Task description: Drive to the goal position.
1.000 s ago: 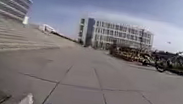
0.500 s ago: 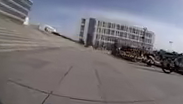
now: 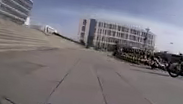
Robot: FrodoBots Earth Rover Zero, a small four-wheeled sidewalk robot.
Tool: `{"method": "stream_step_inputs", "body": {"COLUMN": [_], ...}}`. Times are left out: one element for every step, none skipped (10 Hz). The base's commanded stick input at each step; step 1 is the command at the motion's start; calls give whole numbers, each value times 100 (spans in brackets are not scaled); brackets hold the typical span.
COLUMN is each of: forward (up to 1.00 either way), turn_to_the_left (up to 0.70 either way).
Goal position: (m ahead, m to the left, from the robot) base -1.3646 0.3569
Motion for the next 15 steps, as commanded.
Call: {"method": "stream_step_inputs", "body": {"forward": [70,70,70,70,70,70,70,70,70,70,70,70,70,70,70], "turn_to_the_left": [35,35,35,35,35,35,1,0,0,0,0,0,0,0,0]}}
